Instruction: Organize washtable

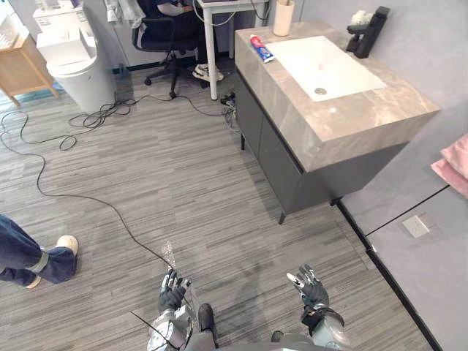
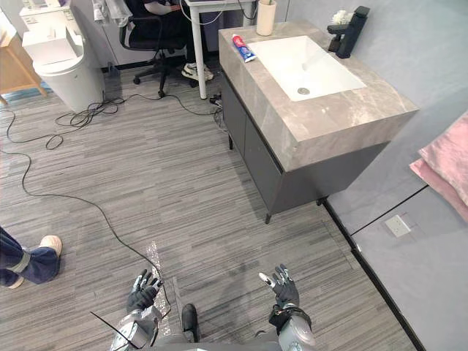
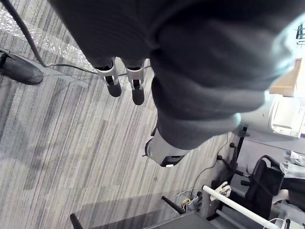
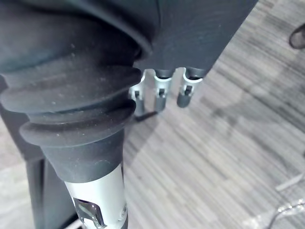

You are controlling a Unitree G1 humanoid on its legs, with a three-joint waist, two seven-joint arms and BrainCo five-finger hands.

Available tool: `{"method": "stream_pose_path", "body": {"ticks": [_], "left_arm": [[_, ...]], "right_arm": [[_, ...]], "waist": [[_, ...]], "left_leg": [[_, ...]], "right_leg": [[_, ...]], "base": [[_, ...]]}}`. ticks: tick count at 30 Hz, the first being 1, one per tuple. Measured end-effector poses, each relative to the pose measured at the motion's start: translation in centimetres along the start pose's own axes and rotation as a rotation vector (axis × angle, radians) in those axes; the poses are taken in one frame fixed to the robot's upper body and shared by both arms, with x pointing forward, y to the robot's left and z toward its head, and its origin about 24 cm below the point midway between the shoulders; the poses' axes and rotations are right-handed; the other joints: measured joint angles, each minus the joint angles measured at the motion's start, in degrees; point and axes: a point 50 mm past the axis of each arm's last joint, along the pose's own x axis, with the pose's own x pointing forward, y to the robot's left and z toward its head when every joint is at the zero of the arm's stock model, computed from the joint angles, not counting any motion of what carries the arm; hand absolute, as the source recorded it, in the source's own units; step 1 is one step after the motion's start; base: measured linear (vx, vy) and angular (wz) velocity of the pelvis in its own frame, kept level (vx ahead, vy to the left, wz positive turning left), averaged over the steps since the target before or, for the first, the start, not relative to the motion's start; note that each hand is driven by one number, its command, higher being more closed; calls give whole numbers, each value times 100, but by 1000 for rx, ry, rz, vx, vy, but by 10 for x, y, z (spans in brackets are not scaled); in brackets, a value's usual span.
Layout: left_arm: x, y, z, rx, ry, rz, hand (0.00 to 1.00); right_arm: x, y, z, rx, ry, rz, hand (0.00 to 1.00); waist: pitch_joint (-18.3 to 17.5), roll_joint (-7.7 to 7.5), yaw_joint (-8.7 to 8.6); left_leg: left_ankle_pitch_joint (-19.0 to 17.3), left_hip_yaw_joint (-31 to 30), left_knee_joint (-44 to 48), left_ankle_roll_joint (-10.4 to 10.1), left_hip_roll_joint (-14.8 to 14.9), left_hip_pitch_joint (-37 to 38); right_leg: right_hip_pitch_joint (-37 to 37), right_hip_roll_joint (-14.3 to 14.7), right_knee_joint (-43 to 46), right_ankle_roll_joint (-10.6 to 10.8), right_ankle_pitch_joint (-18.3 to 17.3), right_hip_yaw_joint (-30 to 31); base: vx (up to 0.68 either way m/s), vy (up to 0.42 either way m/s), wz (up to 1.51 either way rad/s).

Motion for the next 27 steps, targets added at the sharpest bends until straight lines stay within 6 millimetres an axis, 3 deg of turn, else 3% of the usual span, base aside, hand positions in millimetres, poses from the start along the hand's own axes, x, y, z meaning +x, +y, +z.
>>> {"method": "stream_pose_path", "body": {"ticks": [5,6,8,9,11,12,13,14,16,17,18,21,22,25,27], "left_arm": [[-1,6,1,-17,-3,27,0],[0,9,2,-33,-8,41,0],[-1,20,4,-81,-15,93,0],[-2,24,1,-99,-7,124,0],[-7,40,-2,-93,8,179,0],[-7,44,-2,-82,8,188,0],[-7,48,-2,-71,9,199,0],[-7,55,-4,-55,32,218,0],[-1,45,-3,-56,33,182,0],[0,40,-3,-59,33,171,0],[3,33,-3,-68,33,153,0],[6,21,-3,-67,34,116,0],[7,17,-2,-60,33,99,0],[5,13,-6,-33,47,68,0],[1,12,-13,-37,70,62,0]], "right_arm": [[7,9,8,-39,-21,31,0],[8,10,10,-42,-27,32,0],[6,6,10,-42,-28,9,0],[6,4,11,-54,-33,4,0],[-2,0,5,-55,-25,-6,0],[-10,-4,1,-44,-30,-20,0],[-11,-2,-1,-37,-28,-16,0],[-13,2,-7,-20,-7,-12,0],[-13,0,-7,-21,-6,-18,0],[-13,-1,-7,-20,-6,-21,0],[-14,-3,-9,-16,1,-30,0],[-16,-8,-9,-7,-1,-51,0],[-16,-9,-9,-6,-2,-56,0],[-17,-9,-10,12,-3,-65,0],[-19,-14,-11,29,-3,-86,0]], "waist": [[28,-58,158],[57,-109,205],[156,-265,284],[240,-197,284],[262,-208,240],[329,-156,175],[381,-216,181],[375,-252,214],[431,-161,118],[450,-134,94],[464,-131,77],[458,-178,39],[430,-195,13],[248,-143,-95],[78,4,-151]], "left_leg": [[-7,-216,30,6,-167,-29],[-70,-225,45,90,-232,-26],[-539,-78,459,311,-415,-81],[-597,-125,642,325,-395,-126],[-877,-289,784,401,-424,65],[-1416,-174,1832,582,-289,-240],[-1624,-278,2144,625,-256,-317],[-1716,-334,2182,669,-245,-234],[-1758,-436,2155,737,-244,-212],[-1774,-443,2128,763,-252,-173],[-1788,-387,1942,778,-337,49],[-1881,-278,1684,801,-555,429],[-1936,-265,1588,809,-631,542],[-2278,-288,1631,709,-577,622],[-2662,-294,1897,450,-356,628]], "right_leg": [[143,-180,-2,100,-63,-317],[142,-265,72,165,-110,-360],[119,-569,649,326,-230,-525],[-63,-618,1350,259,-188,-504],[-739,-756,3037,-566,471,-201],[-1022,-705,3700,-330,172,-26],[-1071,-624,3754,-208,-209,58],[-1305,-353,3263,-246,-536,40],[-1641,-106,2410,-208,-465,-171],[-1717,-55,2043,-151,-365,-227],[-1766,9,981,-19,68,-338],[-1842,-9,221,-48,590,-383],[-1897,-11,146,-126,735,-458],[-1974,185,233,-718,1091,-490],[-1724,436,176,-754,1108,-537]], "base": [[21,34,31],[13,89,26],[30,90,46],[31,152,76],[145,197,93],[252,126,88],[266,106,67],[97,25,26],[106,85,25],[164,122,19],[151,90,2],[220,43,-5],[315,-26,4],[398,-61,0],[634,-106,-9]]}}
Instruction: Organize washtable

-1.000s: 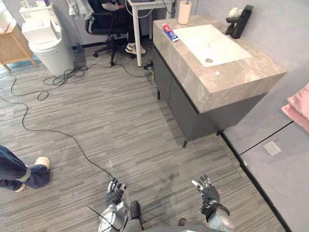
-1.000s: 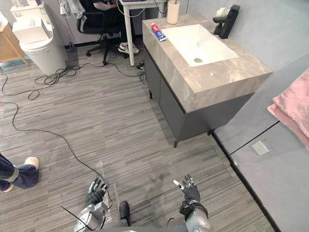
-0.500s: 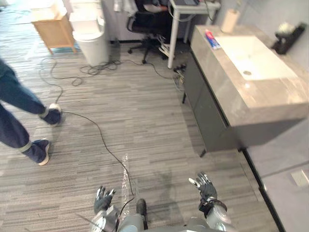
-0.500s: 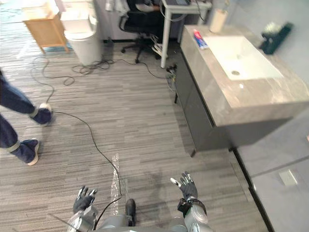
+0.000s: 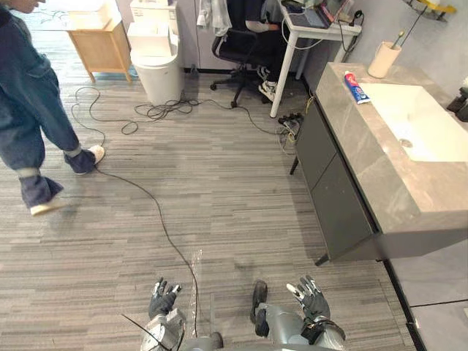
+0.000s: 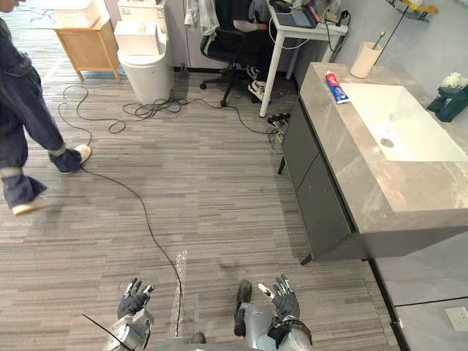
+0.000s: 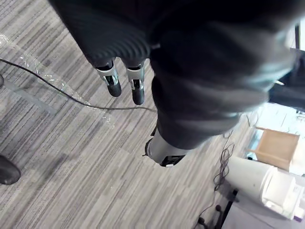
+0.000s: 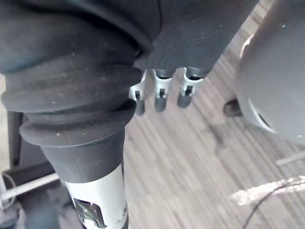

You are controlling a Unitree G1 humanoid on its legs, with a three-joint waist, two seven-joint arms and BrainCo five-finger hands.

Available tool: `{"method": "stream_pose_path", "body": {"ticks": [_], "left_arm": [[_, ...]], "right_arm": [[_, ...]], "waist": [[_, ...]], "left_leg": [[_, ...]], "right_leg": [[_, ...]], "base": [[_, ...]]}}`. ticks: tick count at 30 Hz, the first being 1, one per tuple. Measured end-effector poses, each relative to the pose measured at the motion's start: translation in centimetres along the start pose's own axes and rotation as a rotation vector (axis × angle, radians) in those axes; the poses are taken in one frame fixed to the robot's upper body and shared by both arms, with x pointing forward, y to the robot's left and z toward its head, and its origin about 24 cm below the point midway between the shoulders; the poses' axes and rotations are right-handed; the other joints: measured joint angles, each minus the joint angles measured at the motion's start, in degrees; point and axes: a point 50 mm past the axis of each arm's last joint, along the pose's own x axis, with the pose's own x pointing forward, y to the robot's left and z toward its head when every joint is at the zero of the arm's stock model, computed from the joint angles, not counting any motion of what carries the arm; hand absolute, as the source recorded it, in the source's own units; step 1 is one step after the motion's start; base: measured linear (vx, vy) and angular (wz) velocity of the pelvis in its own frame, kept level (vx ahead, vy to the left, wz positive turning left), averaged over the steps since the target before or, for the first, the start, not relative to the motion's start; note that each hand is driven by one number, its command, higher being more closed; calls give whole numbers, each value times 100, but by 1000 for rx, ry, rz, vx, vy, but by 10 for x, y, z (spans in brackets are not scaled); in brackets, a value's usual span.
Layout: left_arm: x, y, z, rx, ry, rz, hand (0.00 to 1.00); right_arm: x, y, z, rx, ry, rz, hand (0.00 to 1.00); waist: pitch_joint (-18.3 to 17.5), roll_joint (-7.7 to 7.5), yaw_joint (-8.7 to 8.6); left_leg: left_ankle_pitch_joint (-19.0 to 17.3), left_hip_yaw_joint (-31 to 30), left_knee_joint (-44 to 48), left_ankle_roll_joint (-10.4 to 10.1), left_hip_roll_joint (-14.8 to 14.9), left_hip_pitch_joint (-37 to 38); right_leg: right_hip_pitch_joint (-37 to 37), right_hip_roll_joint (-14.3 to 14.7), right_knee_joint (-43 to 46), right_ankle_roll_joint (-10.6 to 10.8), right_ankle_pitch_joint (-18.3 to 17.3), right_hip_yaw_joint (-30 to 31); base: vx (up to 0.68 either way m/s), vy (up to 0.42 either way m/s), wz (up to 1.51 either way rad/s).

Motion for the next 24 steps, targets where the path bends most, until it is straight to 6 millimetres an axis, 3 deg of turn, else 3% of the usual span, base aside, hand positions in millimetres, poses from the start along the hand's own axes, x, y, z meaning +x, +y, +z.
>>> {"method": "stream_pose_path", "body": {"ticks": [1,3,4,5,6,9,10,13,15,16,17,18,19,20,21,22,24], "left_arm": [[-4,2,-6,5,21,-6,0],[-2,-2,-5,6,24,-24,0],[-1,-6,-4,5,19,-43,0],[-1,-7,-4,7,18,-48,0],[1,-6,0,11,4,-46,0],[1,-2,9,-8,-38,-26,0],[1,-1,11,-11,-45,-23,0],[0,-3,17,-21,-76,-19,0],[-6,-8,18,-48,-99,-33,0],[-8,-10,17,-58,-104,-37,0],[-11,-15,16,-81,-112,-47,0],[-13,-11,21,-78,-141,-39,0],[-15,-9,26,-76,-170,-42,0],[-19,-9,32,-73,-208,-57,0],[-20,-11,35,-69,-217,-71,0],[-18,-21,44,-44,-244,-133,0],[-16,-28,48,-39,-256,-167,0]], "right_arm": [[-2,-2,-2,14,2,-21,0],[0,-3,2,27,-10,-33,0],[1,-1,4,38,-18,-25,0],[3,2,6,40,-24,-18,0],[6,6,9,42,-34,-8,0],[12,14,18,46,-63,5,0],[12,14,19,45,-70,4,0],[12,12,28,37,-113,-6,0],[11,0,31,17,-123,-33,0],[10,-4,33,0,-125,-39,0],[11,-9,33,-39,-118,-47,0],[11,-5,27,-47,-95,-33,0],[11,2,26,-51,-93,-6,0],[12,11,24,-48,-88,23,0],[14,13,25,-46,-91,30,0],[19,18,26,-43,-89,39,0],[20,20,28,-44,-95,49,0]], "waist": [[-198,173,-93],[-219,232,-90],[-194,282,-62],[-174,310,-24],[-133,241,44],[-43,76,219],[-50,35,244],[-2,-77,237],[8,-53,228],[-12,33,227],[-53,169,230],[-119,56,279],[-125,40,271],[-172,-87,296],[-182,-89,300],[-259,-197,211],[-318,-202,166]], "left_leg": [[-340,25,1133,-412,406,-311],[-146,72,2366,-826,659,-761],[195,103,3537,-1114,921,-1116],[168,239,4226,-1061,1148,-1316],[57,453,4747,-861,1316,-1434],[-283,507,4516,-257,1383,-1681],[-294,410,4268,-239,1342,-1774],[-229,-452,2437,-354,1150,-2060],[33,-1569,982,-802,1084,-1968],[51,-1917,652,-844,1074,-1888],[508,-2191,526,-1376,1035,-1753],[576,-2196,927,-1390,760,-1696],[488,-2334,1238,-1274,663,-1706],[236,-2529,1843,-1253,358,-1684],[94,-2492,2141,-1234,309,-1708],[-144,-1952,2445,-1080,325,-1772],[-185,-1591,2378,-983,343,-1731]], "right_leg": [[365,337,-210,-131,23,-125],[522,493,-182,-167,-85,-97],[841,655,-316,-258,-172,78],[1078,769,-390,-328,-229,288],[1351,799,-422,-339,-324,678],[1841,675,-444,-352,-484,1758],[1880,616,-444,-315,-534,1920],[2021,247,-354,34,-858,2594],[2005,26,-6,398,-1418,3194],[1969,14,114,496,-1586,3344],[1932,-43,329,685,-1903,3704],[1825,-111,545,769,-1983,4068],[1681,62,897,868,-2031,4217],[1498,139,1218,799,-2025,4395],[1513,124,1177,808,-2030,4626],[1392,4,1085,928,-1912,4947],[1176,-83,1123,891,-1644,5002]], "base": [[745,-129,-9],[560,-97,-28],[480,-62,-68],[686,-66,-105],[530,-16,-107],[463,119,-146],[368,226,-155],[340,360,-128],[352,525,-130],[290,564,-128],[298,577,-149],[294,561,-158],[304,503,-177],[219,414,-144],[267,606,-188],[181,506,-150],[103,375,-128]]}}
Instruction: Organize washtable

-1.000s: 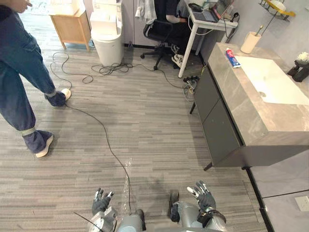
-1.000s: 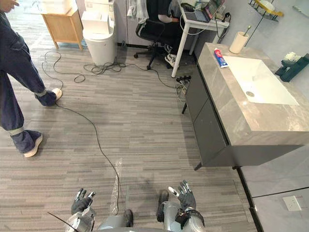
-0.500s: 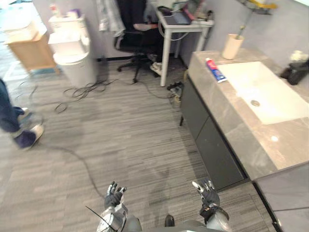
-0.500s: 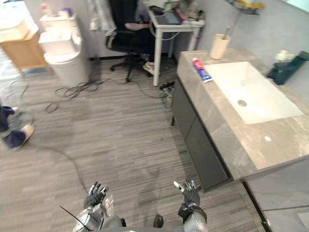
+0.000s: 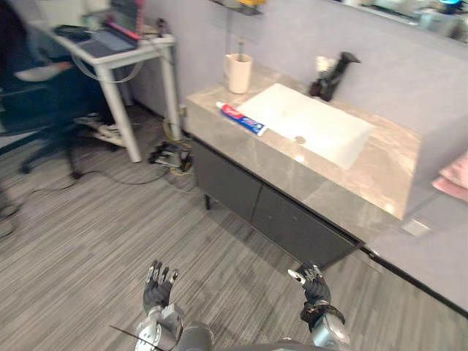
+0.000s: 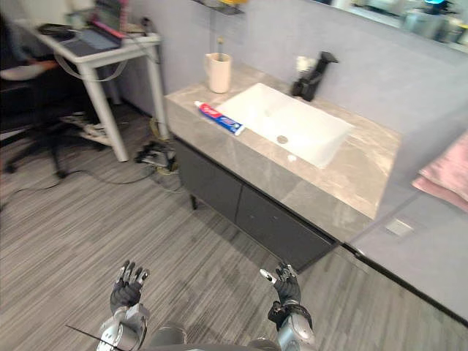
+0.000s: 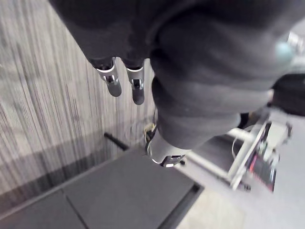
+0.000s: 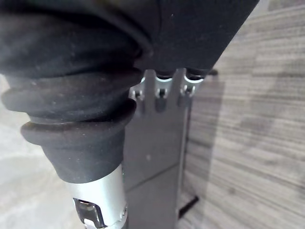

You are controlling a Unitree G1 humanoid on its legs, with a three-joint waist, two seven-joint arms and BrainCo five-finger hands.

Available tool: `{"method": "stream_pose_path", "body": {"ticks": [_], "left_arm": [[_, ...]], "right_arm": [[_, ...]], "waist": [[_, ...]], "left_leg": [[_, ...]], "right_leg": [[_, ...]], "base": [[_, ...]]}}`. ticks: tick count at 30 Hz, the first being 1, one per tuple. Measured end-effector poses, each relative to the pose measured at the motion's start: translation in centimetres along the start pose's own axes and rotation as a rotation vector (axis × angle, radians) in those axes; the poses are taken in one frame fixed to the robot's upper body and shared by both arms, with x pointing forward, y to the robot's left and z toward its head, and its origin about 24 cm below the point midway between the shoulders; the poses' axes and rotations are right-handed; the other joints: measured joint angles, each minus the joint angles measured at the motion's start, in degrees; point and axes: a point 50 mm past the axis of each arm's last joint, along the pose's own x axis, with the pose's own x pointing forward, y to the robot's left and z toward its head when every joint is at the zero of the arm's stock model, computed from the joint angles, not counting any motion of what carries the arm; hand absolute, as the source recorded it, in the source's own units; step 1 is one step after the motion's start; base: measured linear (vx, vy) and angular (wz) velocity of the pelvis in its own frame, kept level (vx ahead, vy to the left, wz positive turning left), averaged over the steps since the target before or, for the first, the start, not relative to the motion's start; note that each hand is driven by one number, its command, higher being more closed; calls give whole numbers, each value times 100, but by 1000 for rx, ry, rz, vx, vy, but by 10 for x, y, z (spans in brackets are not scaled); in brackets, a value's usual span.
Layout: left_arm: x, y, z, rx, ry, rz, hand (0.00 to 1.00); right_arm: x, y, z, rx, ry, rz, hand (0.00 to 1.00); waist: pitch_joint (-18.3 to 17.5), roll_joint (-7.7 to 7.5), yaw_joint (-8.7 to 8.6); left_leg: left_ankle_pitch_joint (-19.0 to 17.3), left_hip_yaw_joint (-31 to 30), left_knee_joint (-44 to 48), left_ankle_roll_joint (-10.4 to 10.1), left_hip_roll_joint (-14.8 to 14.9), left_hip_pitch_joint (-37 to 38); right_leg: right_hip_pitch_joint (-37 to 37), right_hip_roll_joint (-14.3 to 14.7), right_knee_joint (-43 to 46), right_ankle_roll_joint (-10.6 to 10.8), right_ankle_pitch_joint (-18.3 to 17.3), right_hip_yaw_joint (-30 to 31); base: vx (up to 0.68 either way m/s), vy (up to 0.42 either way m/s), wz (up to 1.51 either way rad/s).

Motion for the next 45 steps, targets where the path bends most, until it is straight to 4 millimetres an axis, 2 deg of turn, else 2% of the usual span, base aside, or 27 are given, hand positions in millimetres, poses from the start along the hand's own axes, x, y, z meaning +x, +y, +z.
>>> {"method": "stream_pose_path", "body": {"ticks": [2,4,5,7,8,9,10,11,12,14,16,17,18,20,21,24,25,28,30,34,37,38,39,40,41,42,45], "left_arm": [[2,-14,1,4,-4,-65,0],[0,-29,2,26,-10,-148,0],[-3,-32,4,49,-18,-174,0],[-3,-31,6,74,-27,-187,0],[-5,-26,5,98,-21,-179,0],[-7,-24,4,107,-16,-171,0],[-8,-22,2,108,-8,-164,0],[-11,-19,-2,112,13,-153,0],[-11,-19,-4,112,22,-152,0],[-11,-23,-5,107,27,-165,0],[-10,-29,-6,93,29,-178,0],[-9,-31,-6,93,27,-187,0],[-8,-33,-5,97,26,-195,0],[-5,-47,-8,77,28,-233,0],[-3,-51,-6,71,22,-241,0],[1,-56,-5,60,16,-251,0],[0,-56,-7,52,23,-245,0],[-2,-52,-10,45,34,-231,0],[-5,-41,-11,39,40,-187,0],[-6,-27,-12,3,39,-105,0],[-5,-29,-12,-9,39,-112,0],[-5,-28,-14,-9,50,-106,0],[-6,-27,-17,-12,61,-99,0],[-6,-26,-20,-8,72,-93,0],[-4,-26,-17,-1,61,-98,0],[-1,-24,-11,18,37,-101,0],[2,-20,-7,49,31,-100,0]], "right_arm": [[3,3,3,-1,-10,10,0],[-2,-5,-2,-5,10,-9,0],[-5,-7,-5,-6,21,-12,0],[-10,-4,-14,-6,49,13,0],[-13,-2,-18,-9,63,27,0],[-16,-2,-20,-19,67,39,0],[-16,-2,-20,-28,68,44,0],[-17,-4,-21,-40,70,43,0],[-18,-6,-22,-49,74,38,0],[-18,-13,-20,-64,81,25,0],[-18,-19,-17,-84,76,19,0],[-18,-21,-17,-92,76,16,0],[-18,-21,-17,-91,78,16,0],[-13,-23,-6,-105,42,14,0],[-12,-22,-4,-105,36,16,0],[-5,-11,5,-101,-2,49,0],[-5,-6,6,-106,-10,65,0],[-3,-2,9,-112,-27,75,0],[0,-2,15,-138,-39,86,0],[2,-7,19,-168,-49,78,0],[-1,-19,15,-189,-28,42,0],[-6,-28,11,-191,-12,14,0],[-10,-37,10,-207,0,-6,0],[-11,-40,6,-207,14,-16,0],[-14,-41,-1,-189,38,-30,0],[-17,-35,-9,-157,56,-25,0],[-19,-25,-18,-115,74,-17,0]], "waist": [[-68,40,-98],[-78,250,-201],[-51,310,-221],[-13,382,-238],[-15,367,-228],[-13,358,-193],[-12,354,-172],[-8,367,-150],[-2,364,-150],[55,383,-205],[121,439,-257],[128,409,-265],[143,384,-258],[225,769,-261],[252,806,-249],[281,764,-231],[300,718,-216],[303,607,14],[280,557,188],[252,509,205],[251,440,151],[198,499,82],[74,737,61],[16,752,36],[-15,602,3],[-9,474,29],[-7,370,7]], "left_leg": [[115,608,-388,218,-33,251],[257,959,-810,458,-82,583],[293,1135,-968,520,-100,777],[318,1474,-1211,566,-112,1136],[302,1680,-1338,622,-114,1348],[263,1891,-1487,779,-129,1553],[252,1995,-1549,813,-138,1635],[213,2171,-1653,883,-133,1740],[189,2322,-1726,915,-106,1770],[177,2451,-1886,909,-60,1890],[137,2562,-2053,824,15,2114],[62,2586,-2104,681,-15,2279],[9,2560,-2108,599,-17,2376],[53,2373,-2259,472,200,2468],[120,2346,-2302,458,208,2478],[618,2175,-1716,468,200,2276],[968,2051,-777,316,267,1901],[882,2310,431,371,650,1275],[769,2573,273,554,996,986],[875,2551,-1254,386,1216,1024],[1184,2572,-2093,159,1196,1025],[1713,2571,-2417,224,1211,1019],[2507,2559,-2662,253,1217,1015],[2395,2536,-2711,99,1157,1059],[2354,2496,-2876,48,904,1091],[2342,2461,-3000,49,712,1097],[2251,2326,-3042,142,493,1113]], "right_leg": [[-340,-134,214,-100,635,-28],[-580,-194,459,-96,1335,-297],[-748,-204,712,-119,1502,-459],[-1045,-187,1475,-158,1483,-1132],[-1202,-227,1797,-276,1450,-1830],[-1320,-309,2011,-563,1260,-2588],[-1383,-335,2107,-690,1146,-2868],[-1485,-332,2206,-747,808,-3236],[-1612,-203,2153,-649,472,-3493],[-1690,-51,1779,-603,189,-3966],[-1685,-22,1161,-610,220,-4498],[-1563,-48,393,-536,578,-4722],[-1441,-54,272,-871,1066,-4807],[-1257,235,58,-962,980,-4932],[-1254,252,41,-997,950,-4942],[-895,257,-396,-1002,909,-4977],[-449,306,-896,-995,1008,-4955],[-26,341,-1403,-1023,1100,-4788],[77,307,-1543,-1024,1123,-4517],[175,123,-1539,-951,1138,-4312],[378,-235,-1535,-646,1028,-4429],[479,-325,-1532,-466,958,-4502],[544,-356,-1535,-248,886,-4593],[569,-446,-1536,-152,867,-4639],[563,-700,-1536,-31,864,-4780],[584,-875,-1536,81,865,-4854],[702,-1060,-1535,197,896,-5121]], "base": [[92,380,-117],[82,335,-81],[61,241,-79],[30,166,-66],[8,139,-74],[13,136,-83],[26,87,-90],[58,36,-85],[61,-8,-74],[123,-80,-41],[205,-126,-24],[242,-110,-17],[320,-127,-13],[302,-117,-3],[264,-127,9],[275,-159,15],[219,-108,9],[178,-64,-22],[233,-37,-64],[227,93,-43],[174,275,18],[158,375,36],[163,404,40],[144,428,44],[83,394,51],[64,353,50],[19,189,44]]}}
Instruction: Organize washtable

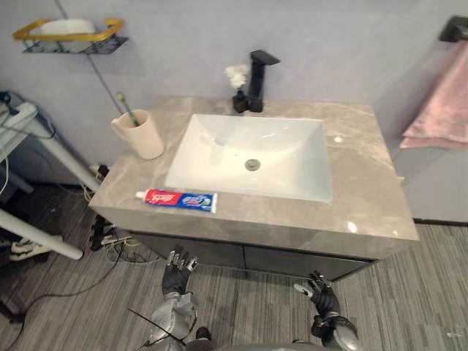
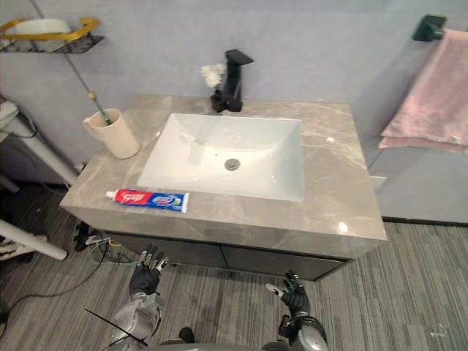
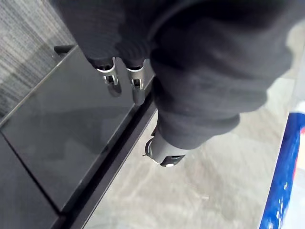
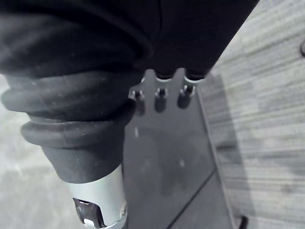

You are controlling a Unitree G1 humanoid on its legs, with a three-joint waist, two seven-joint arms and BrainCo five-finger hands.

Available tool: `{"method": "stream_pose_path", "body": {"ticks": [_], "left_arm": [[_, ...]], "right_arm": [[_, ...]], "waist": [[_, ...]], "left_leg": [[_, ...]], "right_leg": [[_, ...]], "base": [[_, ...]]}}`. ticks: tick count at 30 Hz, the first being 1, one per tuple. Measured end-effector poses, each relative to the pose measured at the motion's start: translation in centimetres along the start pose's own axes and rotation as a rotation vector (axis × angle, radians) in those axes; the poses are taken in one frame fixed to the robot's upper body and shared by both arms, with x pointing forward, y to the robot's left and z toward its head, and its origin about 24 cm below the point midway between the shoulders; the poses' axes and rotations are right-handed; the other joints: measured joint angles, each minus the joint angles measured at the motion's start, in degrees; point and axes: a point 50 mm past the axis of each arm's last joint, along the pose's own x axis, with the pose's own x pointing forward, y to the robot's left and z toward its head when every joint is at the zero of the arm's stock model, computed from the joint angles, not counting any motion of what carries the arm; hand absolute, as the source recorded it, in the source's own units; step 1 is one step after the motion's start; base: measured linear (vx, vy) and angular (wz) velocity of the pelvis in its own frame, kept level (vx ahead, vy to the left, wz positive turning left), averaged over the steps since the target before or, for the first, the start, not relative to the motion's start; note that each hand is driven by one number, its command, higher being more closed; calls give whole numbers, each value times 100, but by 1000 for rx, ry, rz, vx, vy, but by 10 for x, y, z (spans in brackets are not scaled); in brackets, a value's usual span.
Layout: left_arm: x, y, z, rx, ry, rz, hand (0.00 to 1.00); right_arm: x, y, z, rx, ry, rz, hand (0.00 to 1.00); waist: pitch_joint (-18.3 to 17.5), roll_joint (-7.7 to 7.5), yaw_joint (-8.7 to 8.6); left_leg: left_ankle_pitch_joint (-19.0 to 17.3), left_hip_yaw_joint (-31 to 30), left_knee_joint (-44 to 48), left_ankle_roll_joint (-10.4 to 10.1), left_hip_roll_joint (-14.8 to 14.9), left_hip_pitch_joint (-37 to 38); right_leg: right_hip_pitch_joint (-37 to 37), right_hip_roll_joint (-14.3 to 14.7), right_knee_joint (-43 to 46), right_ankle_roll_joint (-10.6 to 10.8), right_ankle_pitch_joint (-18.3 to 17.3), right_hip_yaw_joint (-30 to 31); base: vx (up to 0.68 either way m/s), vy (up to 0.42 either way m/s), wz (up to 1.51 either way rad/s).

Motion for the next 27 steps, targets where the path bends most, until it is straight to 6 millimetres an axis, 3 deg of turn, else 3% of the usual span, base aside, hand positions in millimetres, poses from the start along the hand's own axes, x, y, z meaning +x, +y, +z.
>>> {"method": "stream_pose_path", "body": {"ticks": [3,6,8,11,12,13,14,15,16,18,19,22,23,27], "left_arm": [[0,1,1,22,2,-11,0],[-2,-10,-5,28,25,-57,0],[-3,-16,-9,35,39,-86,0],[-4,-23,-8,61,34,-126,0],[-3,-23,-7,72,32,-128,0],[-3,-23,-6,73,29,-125,0],[-3,-24,-3,64,15,-120,0],[-2,-23,0,61,2,-113,0],[-2,-20,1,61,-4,-103,0],[0,-9,7,60,-22,-60,0],[0,-9,7,61,-21,-58,0],[0,-10,5,60,-11,-61,0],[0,-8,5,58,-10,-55,0],[0,-11,4,28,-12,-44,0]], "right_arm": [[4,3,7,-5,-20,12,0],[7,-3,11,-25,-29,2,0],[7,-6,10,-22,-23,-10,0],[10,-4,13,-14,-30,-12,0],[11,-1,14,-3,-34,-9,0],[12,1,15,5,-35,-5,0],[13,3,15,20,-35,-1,0],[13,8,12,31,-19,17,0],[12,12,10,26,-8,32,0],[10,21,3,7,21,76,0],[9,20,2,5,22,76,0],[10,18,5,-6,10,77,0],[11,17,7,-17,7,83,0],[13,15,12,-94,2,118,0]], "waist": [[3,109,29],[-28,287,25],[-50,247,-11],[-74,64,-73],[-88,-9,-79],[-106,25,-78],[-84,3,-80],[-68,-7,-52],[-46,46,-39],[-48,-86,-82],[-67,-117,-63],[-129,-215,-62],[-140,-239,-38],[-135,-68,75]], "left_leg": [[-31,-93,-214,-15,-106,221],[-38,-277,-645,-24,-164,435],[99,-301,-963,44,-307,612],[124,-258,-998,74,-572,464],[78,-102,-1060,100,-647,442],[70,-33,-1150,112,-653,477],[59,57,-1204,122,-612,489],[26,215,-1197,174,-514,503],[-4,283,-1190,222,-437,521],[-54,395,-1191,282,-273,667],[-76,403,-1191,282,-275,690],[-120,575,-1180,240,-276,710],[-97,620,-1085,239,-265,692],[-282,735,-736,250,-173,596]], "right_leg": [[125,-94,41,101,-10,-69],[78,-128,193,165,-32,-110],[76,-237,218,247,9,-76],[-295,-507,338,293,-15,127],[-461,-545,375,98,71,227],[-547,-546,412,-204,69,237],[-728,-478,557,-876,176,204],[-877,-366,695,-913,574,68],[-919,-288,770,-858,677,-27],[-1057,-19,1272,-586,484,-604],[-1033,-14,1209,-583,482,-698],[-700,197,334,-562,469,-738],[-642,251,111,-440,555,-647],[-630,341,-79,-352,633,-409]], "base": [[-75,99,12],[-99,55,8],[-102,88,-1],[-79,129,-26],[-72,172,-57],[-32,140,-65],[-19,142,-82],[-8,133,-83],[9,86,-73],[41,13,-56],[35,-19,-55],[82,-64,-42],[50,-60,-37],[48,-43,-31]]}}
